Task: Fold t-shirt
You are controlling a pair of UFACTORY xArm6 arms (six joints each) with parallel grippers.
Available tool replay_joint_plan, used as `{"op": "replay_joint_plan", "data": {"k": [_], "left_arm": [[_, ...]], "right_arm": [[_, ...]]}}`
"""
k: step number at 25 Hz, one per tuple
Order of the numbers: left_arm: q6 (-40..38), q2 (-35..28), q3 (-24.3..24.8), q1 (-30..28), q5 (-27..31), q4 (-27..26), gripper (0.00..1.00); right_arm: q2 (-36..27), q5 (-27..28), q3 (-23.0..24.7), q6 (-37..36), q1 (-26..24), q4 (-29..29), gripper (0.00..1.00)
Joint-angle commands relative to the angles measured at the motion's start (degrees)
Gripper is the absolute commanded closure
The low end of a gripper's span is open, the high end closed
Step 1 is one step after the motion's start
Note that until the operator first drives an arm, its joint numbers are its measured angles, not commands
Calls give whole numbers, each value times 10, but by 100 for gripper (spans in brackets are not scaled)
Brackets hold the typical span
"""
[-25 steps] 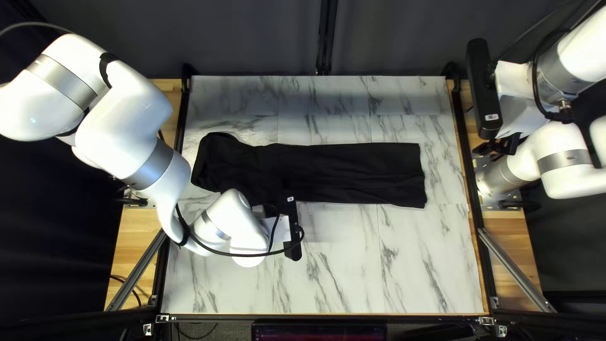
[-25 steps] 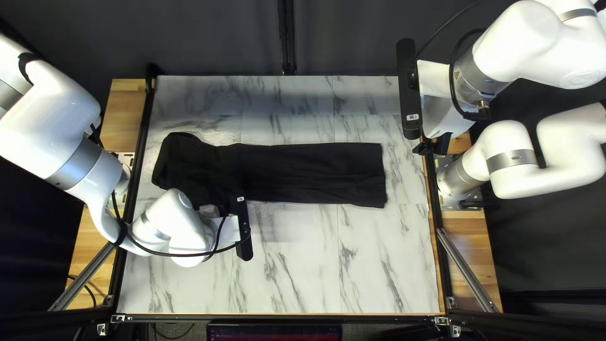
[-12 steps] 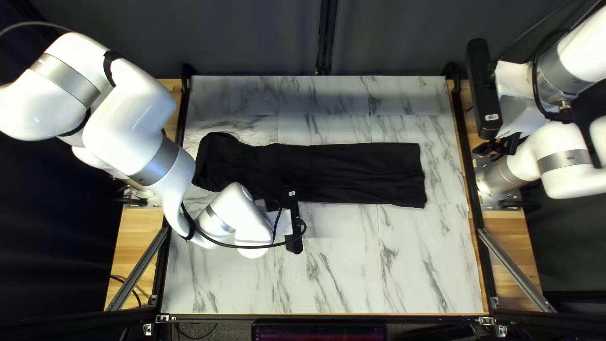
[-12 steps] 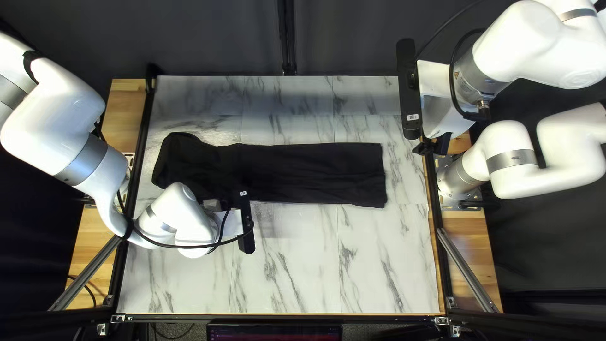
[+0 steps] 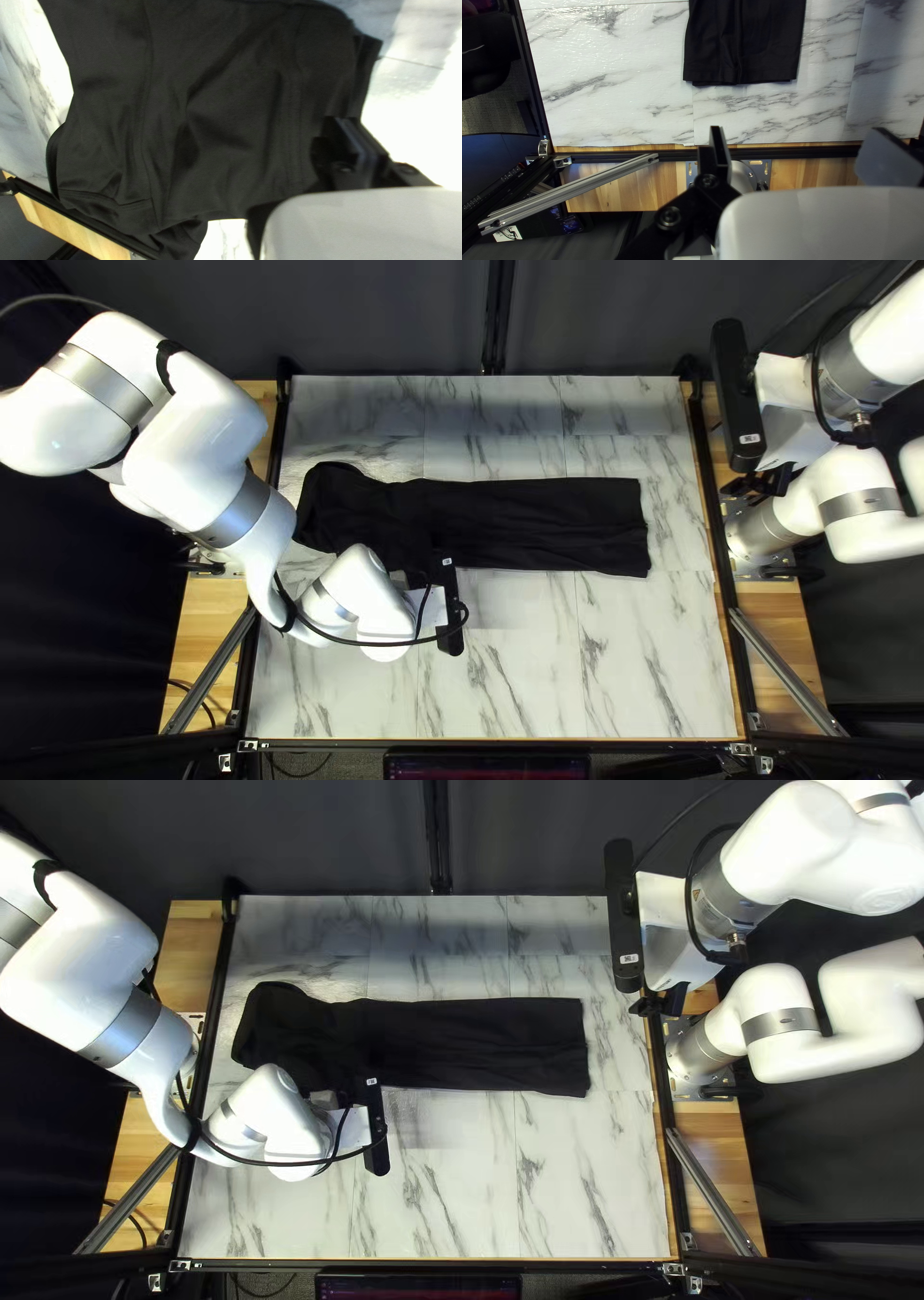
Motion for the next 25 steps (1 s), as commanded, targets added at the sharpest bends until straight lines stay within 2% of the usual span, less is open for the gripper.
{"op": "replay_joint_plan", "data": {"k": [1,3,9,11,19,23,25], "left_arm": [[7,3,10,18,-19,4,0],[8,2,15,24,-24,6,0],[7,-6,25,31,-26,5,9],[5,-8,24,29,-22,4,15],[2,-13,23,33,-14,12,17],[3,-8,22,34,-16,12,25],[4,-5,20,35,-16,11,33]], "right_arm": [[0,0,0,0,0,0,0],[0,0,0,0,0,0,0],[0,0,0,0,0,0,0],[0,0,0,0,0,0,0],[0,0,0,0,0,0,0],[0,0,0,0,0,0,0],[0,0,0,0,0,0,0]]}}
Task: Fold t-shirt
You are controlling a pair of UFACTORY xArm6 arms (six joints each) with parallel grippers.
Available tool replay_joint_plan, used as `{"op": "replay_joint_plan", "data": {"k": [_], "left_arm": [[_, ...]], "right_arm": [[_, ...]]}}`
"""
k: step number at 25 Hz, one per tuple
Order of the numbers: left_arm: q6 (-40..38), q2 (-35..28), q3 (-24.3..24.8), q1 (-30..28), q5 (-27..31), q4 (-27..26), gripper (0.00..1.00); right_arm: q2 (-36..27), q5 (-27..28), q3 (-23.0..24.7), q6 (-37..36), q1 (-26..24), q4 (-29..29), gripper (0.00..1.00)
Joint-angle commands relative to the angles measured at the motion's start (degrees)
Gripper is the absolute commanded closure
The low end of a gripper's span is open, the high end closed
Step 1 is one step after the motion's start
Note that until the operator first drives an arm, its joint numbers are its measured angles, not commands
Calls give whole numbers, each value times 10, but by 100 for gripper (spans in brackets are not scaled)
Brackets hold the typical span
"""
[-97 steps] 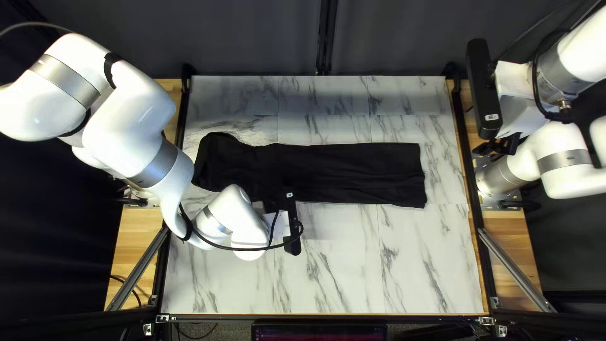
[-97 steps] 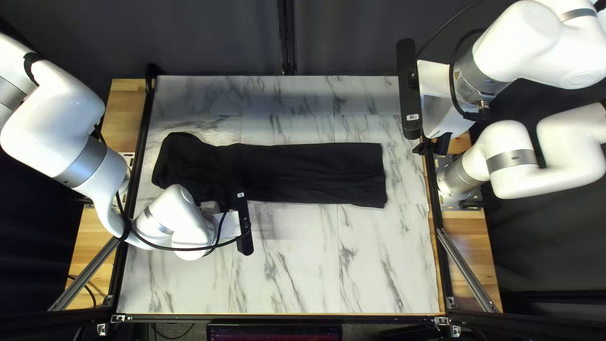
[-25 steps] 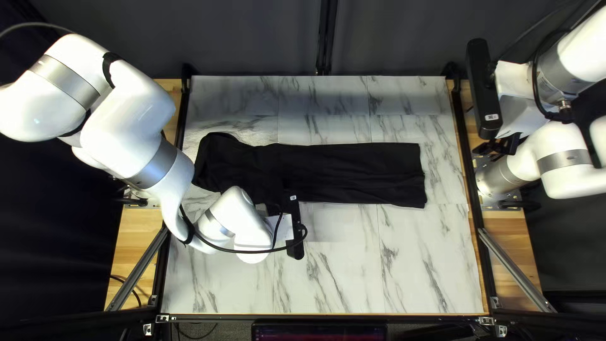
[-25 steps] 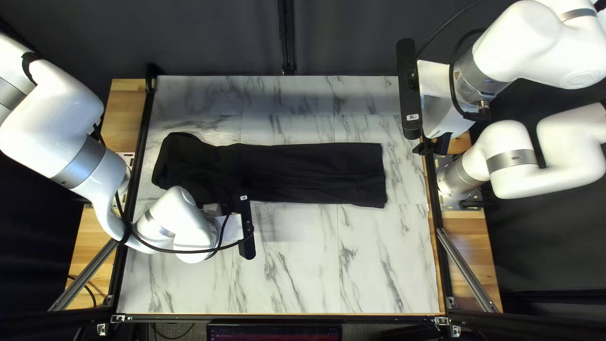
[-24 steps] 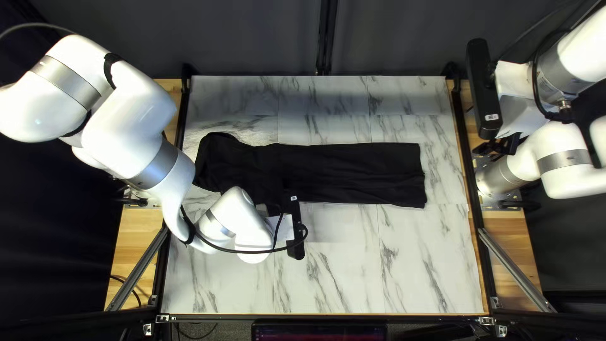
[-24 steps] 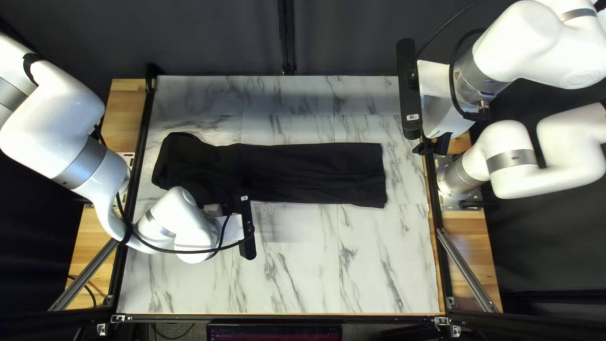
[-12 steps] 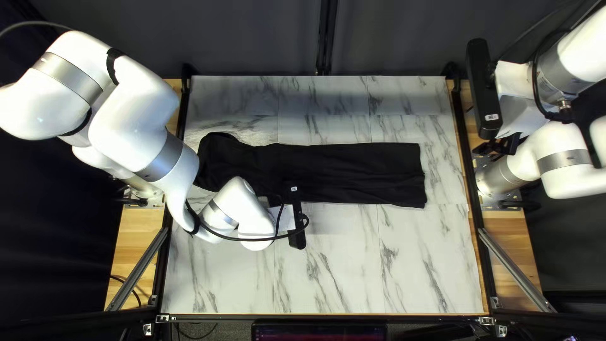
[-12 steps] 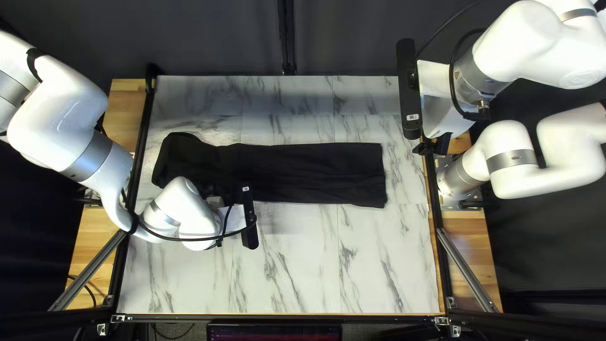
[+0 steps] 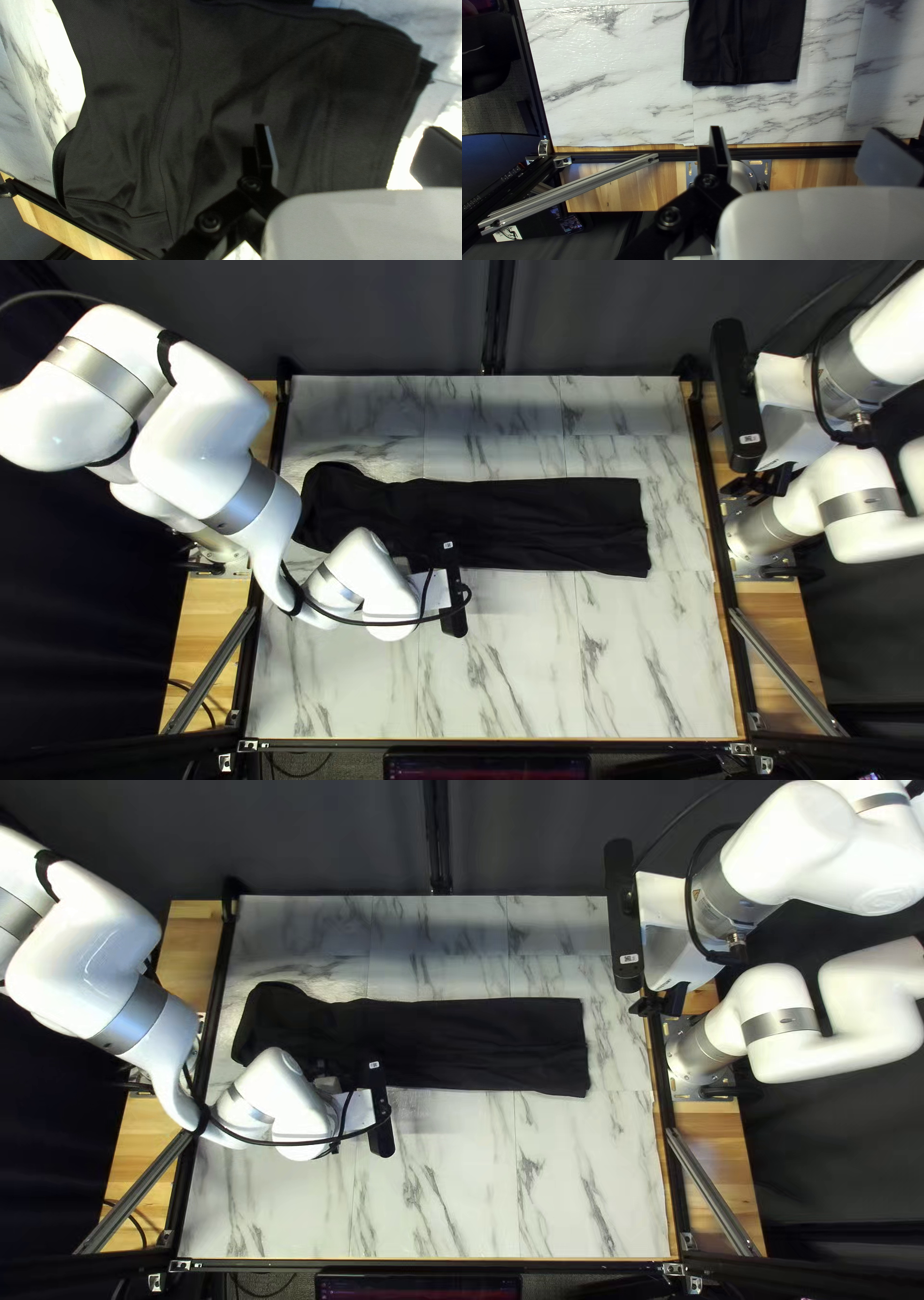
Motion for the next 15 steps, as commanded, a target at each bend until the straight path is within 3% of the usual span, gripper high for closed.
{"op": "replay_joint_plan", "data": {"k": [1,3,4,15], "left_arm": [[2,6,-4,1,0,-2,47],[2,6,-3,1,1,-4,82],[2,5,-3,1,1,-4,92],[0,-1,-2,-3,9,-9,96]], "right_arm": [[0,0,0,0,0,0,0],[0,0,0,0,0,0,0],[0,0,0,0,0,0,0],[0,0,0,0,0,0,0]]}}
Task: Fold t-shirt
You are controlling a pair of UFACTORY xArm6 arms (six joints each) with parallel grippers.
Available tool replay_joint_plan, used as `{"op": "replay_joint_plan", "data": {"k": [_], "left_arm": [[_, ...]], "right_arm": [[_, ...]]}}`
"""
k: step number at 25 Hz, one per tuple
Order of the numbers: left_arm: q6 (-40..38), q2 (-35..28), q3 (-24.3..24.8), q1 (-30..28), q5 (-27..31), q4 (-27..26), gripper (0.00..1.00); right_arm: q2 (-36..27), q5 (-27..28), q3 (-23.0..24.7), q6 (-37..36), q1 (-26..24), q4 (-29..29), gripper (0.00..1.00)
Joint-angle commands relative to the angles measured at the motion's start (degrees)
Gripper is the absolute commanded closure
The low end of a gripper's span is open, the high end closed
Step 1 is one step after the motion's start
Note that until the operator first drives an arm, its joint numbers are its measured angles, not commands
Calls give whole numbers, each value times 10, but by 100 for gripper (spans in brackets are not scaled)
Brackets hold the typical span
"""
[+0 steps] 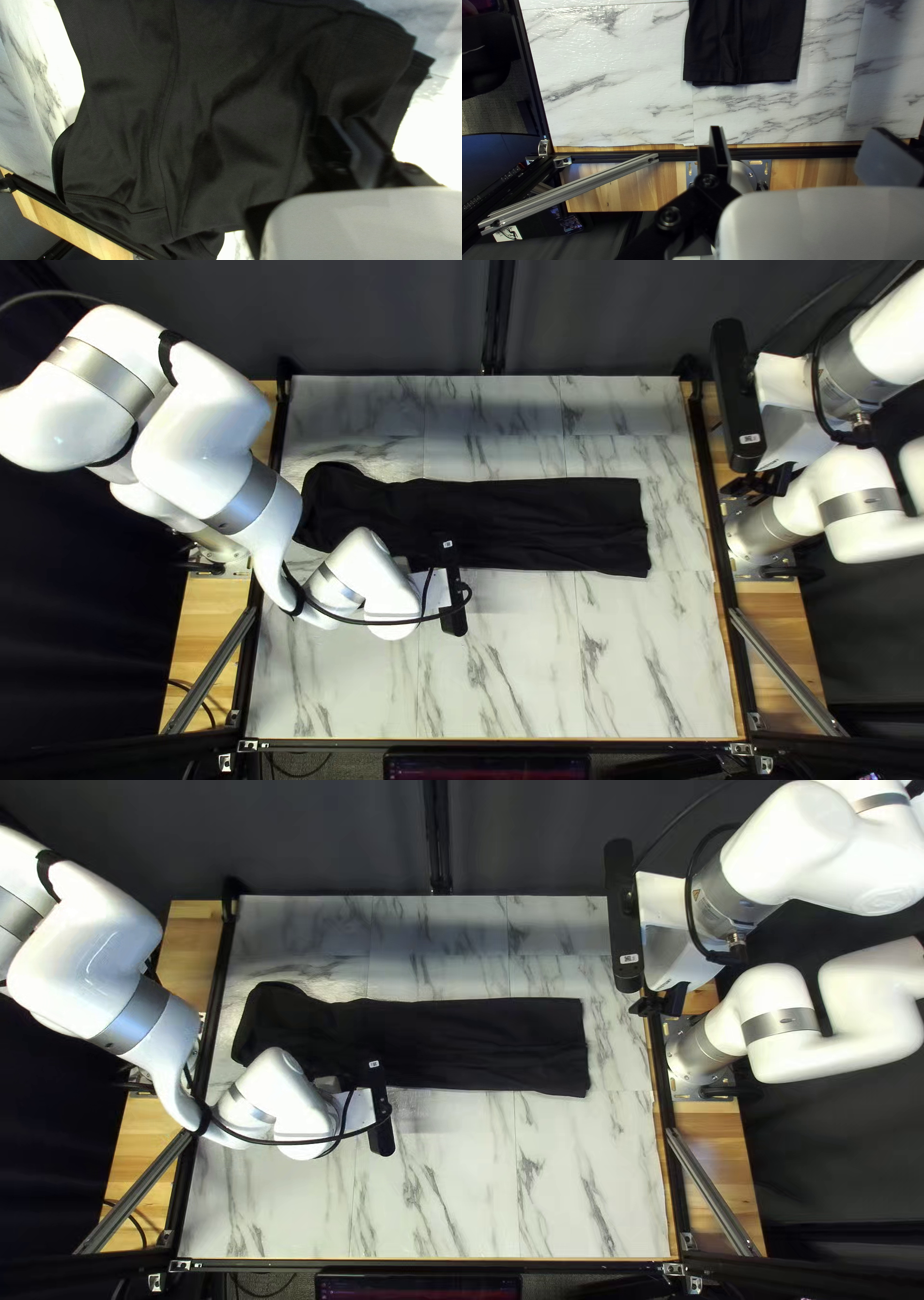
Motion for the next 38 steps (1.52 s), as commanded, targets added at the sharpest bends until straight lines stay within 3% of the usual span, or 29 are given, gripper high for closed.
{"op": "replay_joint_plan", "data": {"k": [1,3,4,5,6,7,12,28,38], "left_arm": [[-2,0,-2,-3,3,-2,95],[-2,1,-4,-5,5,-3,91],[-2,2,-6,-7,6,-3,63],[-3,3,-8,-8,7,-4,29],[-3,3,-9,-8,7,-4,10],[-2,4,-8,-7,4,-4,5],[2,8,-4,0,-7,-3,5],[3,3,2,6,-13,-5,27],[4,-5,10,19,-21,1,51]], "right_arm": [[0,0,0,0,0,0,0],[0,0,0,0,0,0,0],[0,0,0,0,0,0,0],[0,0,0,0,0,0,0],[0,0,0,0,0,0,0],[0,0,0,0,0,0,0],[0,0,0,0,0,0,0],[0,0,0,0,0,0,0],[0,0,0,0,0,0,0]]}}
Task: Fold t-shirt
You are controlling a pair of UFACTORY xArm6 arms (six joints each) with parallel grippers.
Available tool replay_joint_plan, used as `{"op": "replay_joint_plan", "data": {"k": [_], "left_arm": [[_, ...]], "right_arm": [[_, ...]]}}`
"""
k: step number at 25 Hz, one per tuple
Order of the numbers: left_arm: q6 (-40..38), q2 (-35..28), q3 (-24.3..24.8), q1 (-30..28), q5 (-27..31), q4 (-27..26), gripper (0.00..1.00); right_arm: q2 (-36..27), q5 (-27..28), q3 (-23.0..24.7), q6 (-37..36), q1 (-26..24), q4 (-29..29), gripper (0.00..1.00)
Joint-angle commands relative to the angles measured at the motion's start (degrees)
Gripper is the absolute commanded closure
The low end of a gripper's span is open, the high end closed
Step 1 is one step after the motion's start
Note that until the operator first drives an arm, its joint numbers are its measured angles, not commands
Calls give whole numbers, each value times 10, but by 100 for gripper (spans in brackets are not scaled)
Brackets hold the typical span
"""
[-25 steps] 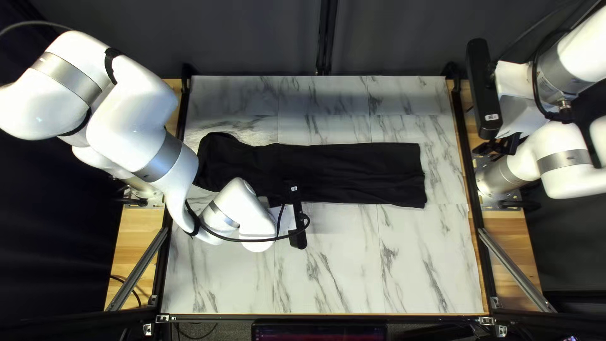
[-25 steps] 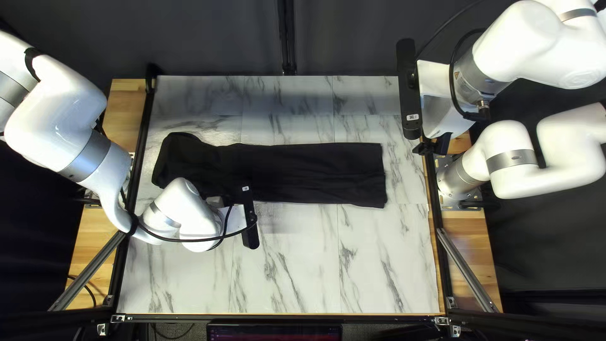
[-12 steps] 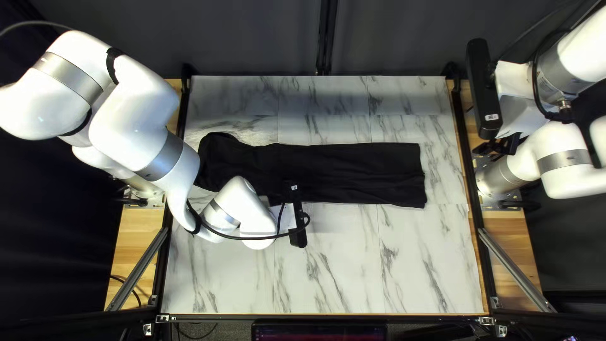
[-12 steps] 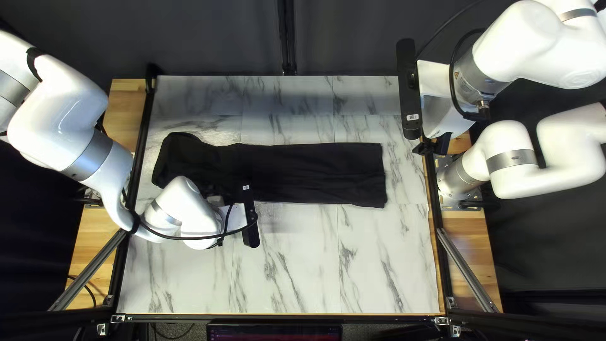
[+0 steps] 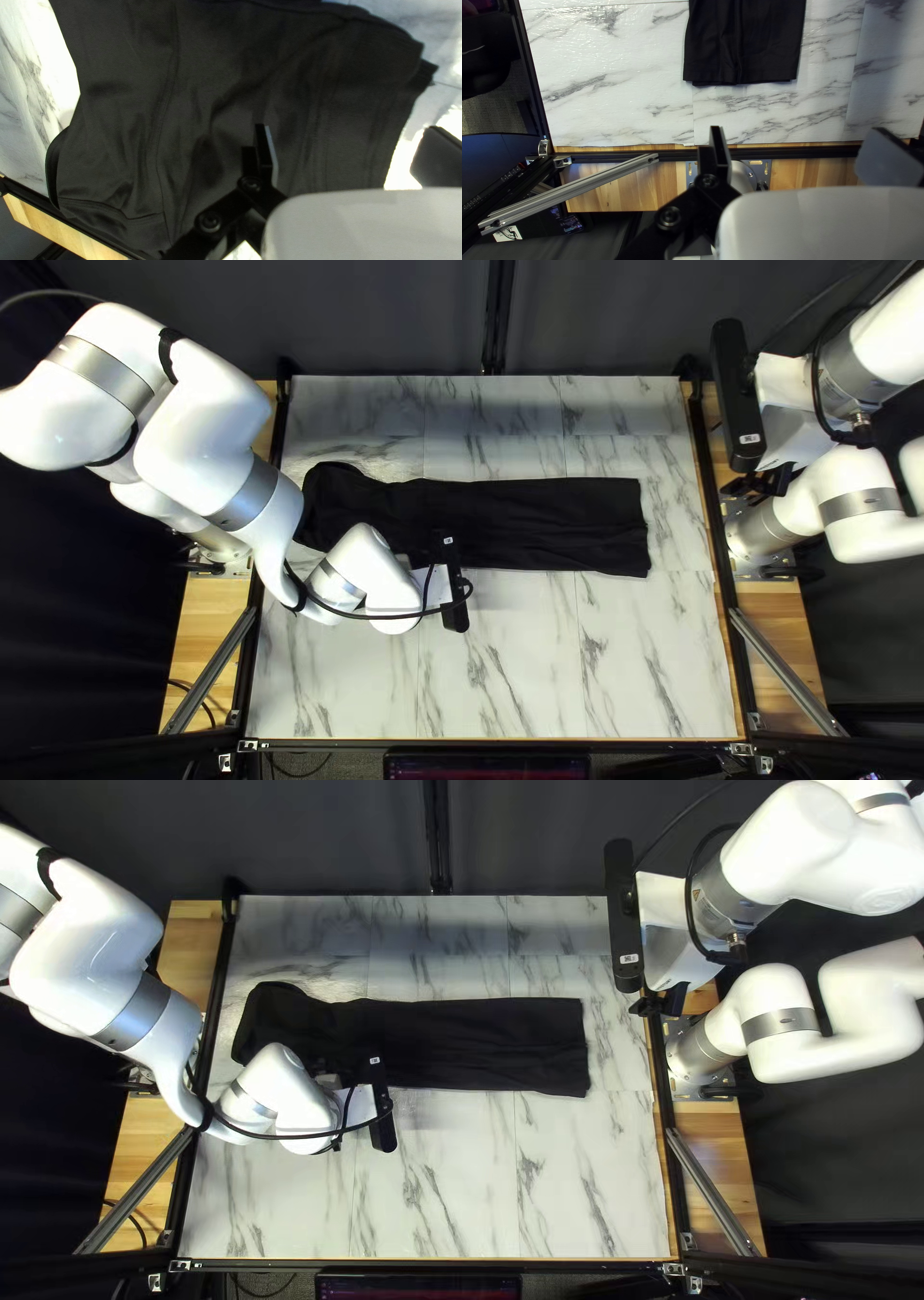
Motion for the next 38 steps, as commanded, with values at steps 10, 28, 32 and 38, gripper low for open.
{"op": "replay_joint_plan", "data": {"k": [10,28,32,38], "left_arm": [[2,-1,7,15,-12,4,95],[-26,-1,-18,-20,18,0,0],[-29,1,-19,-21,20,3,0],[-35,-21,2,-24,36,3,0]], "right_arm": [[0,0,0,0,0,0,0],[0,0,0,0,0,0,0],[0,0,0,0,0,0,0],[0,0,0,0,0,0,0]]}}
